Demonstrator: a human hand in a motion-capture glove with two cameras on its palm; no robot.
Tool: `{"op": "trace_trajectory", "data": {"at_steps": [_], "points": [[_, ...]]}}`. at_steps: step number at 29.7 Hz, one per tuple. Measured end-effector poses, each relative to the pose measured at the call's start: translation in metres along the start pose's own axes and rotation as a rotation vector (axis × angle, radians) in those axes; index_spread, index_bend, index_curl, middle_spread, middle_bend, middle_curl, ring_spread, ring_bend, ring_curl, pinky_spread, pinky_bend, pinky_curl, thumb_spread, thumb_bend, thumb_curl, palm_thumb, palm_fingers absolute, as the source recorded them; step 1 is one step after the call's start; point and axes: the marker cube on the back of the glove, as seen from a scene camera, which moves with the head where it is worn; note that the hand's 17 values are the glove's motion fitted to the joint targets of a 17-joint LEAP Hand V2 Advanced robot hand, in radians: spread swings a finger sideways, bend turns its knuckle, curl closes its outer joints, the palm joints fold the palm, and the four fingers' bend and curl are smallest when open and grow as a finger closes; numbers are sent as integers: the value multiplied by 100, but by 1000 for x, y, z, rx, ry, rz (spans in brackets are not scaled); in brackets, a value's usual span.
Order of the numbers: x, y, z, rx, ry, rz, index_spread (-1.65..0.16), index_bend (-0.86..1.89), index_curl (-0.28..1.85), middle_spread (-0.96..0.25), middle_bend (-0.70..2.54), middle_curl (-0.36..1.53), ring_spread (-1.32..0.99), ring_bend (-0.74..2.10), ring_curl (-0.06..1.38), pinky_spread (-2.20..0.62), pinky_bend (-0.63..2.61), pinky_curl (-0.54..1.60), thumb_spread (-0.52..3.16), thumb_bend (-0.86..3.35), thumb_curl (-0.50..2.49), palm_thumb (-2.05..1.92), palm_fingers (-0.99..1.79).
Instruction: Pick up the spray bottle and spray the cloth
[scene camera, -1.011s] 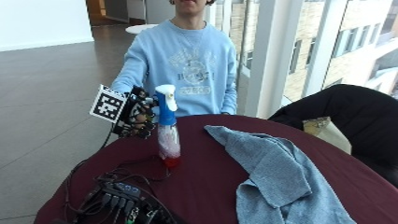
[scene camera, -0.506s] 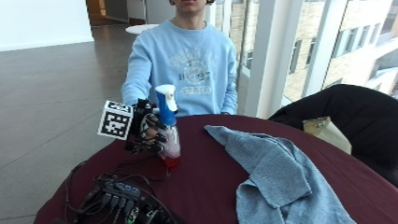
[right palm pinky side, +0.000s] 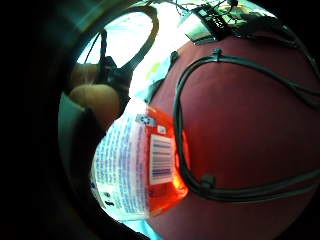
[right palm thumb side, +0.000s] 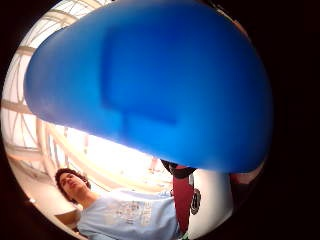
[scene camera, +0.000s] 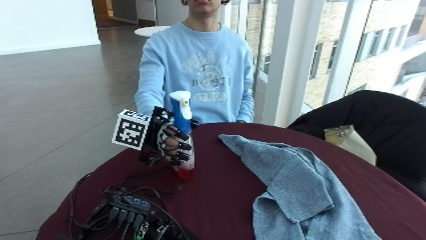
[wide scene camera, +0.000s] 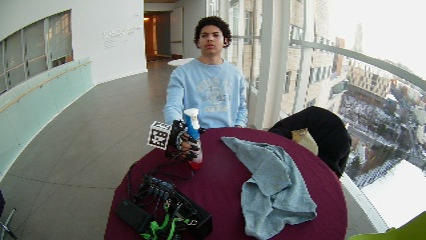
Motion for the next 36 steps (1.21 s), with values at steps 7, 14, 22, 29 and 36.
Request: {"op": "trace_trajectory", "data": {"at_steps": [7,14,22,29,36], "points": [[-8,-2,2,-64,28,-38,-27,12,32,-9,29,42,-5,37,35,15,23,34,99,-1,40,86,107],[-51,-23,12,-274,122,-26,-25,11,31,-8,31,44,-6,40,37,12,24,35,95,-2,43,87,111],[-89,-55,41,-482,256,43,-23,11,31,-8,31,45,-5,43,38,11,26,36,93,-3,46,86,113],[-104,-75,81,-684,342,144,-22,11,31,-8,33,45,-4,45,39,10,26,37,94,-3,48,85,112],[-101,-75,110,-875,387,244,-21,11,31,-8,33,46,-4,45,39,10,28,37,95,-2,49,84,112]]}}
